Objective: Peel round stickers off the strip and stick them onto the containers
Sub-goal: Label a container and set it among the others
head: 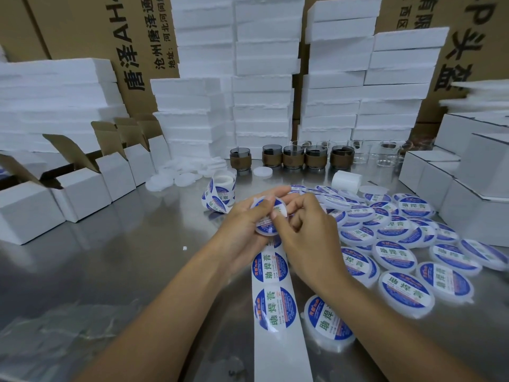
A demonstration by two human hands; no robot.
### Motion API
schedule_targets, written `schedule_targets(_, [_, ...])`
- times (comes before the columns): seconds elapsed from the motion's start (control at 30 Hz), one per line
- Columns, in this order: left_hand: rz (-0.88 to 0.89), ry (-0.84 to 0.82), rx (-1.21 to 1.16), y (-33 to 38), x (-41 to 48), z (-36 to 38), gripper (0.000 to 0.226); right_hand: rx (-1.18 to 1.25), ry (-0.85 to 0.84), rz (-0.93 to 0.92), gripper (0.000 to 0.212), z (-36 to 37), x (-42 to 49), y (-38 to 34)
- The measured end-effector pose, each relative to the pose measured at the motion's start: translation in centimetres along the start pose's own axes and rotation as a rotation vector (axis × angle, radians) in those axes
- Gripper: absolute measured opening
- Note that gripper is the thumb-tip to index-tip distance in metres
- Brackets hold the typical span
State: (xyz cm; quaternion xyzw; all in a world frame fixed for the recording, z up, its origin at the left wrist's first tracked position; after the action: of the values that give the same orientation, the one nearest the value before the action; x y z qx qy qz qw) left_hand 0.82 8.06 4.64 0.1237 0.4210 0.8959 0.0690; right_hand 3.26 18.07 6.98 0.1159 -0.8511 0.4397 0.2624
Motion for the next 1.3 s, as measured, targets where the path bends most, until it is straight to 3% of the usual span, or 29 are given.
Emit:
schedule_targets(0.13, [0.011,0.010,-0.036,0.0,0.0,-0.1,0.025,0.098,-0.048,0.138,0.034,0.1,0.2,1.2])
schedule_targets(0.3, [0.003,-0.013,-0.048,0.2,0.0,0.0,0.027,0.321,-0.157,0.216,0.011,0.4,0.5,1.4])
schedule_targets(0.5, [-0.007,-0.004,0.004,0.0,0.1,-0.4,0.027,0.238,-0.125,0.138,0.019,0.1,0.6,1.0])
schedule_targets(0.67, [0.021,0.077,0.194,-0.3,0.1,-1.4,0.031,0.267,-0.041,0.232,0.011,-0.4,0.9,2.0])
schedule_targets(0.93, [0.039,0.047,0.339,-0.2,0.0,-1.0,0.036,0.286,-0.013,0.271,0.010,-0.9,1.0,2.4])
schedule_targets(1.3, [0.104,0.081,0.292,0.4,-0.1,-0.9,0.034,0.347,-0.089,0.237,0.009,0.0,0.9,1.9])
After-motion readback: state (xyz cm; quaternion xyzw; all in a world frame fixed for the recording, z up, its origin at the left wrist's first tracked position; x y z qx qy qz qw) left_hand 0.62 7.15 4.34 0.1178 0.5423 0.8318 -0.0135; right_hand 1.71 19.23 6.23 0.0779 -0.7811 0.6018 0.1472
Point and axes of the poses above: each hand's wrist, its own x-axis towards the middle knuckle, its own z-axis out of the palm, y = z × x, the point moved 8 cm from there along x, towards the middle knuckle, and after that the axes turned 9 degrees about -x, right-handed, at the moved point
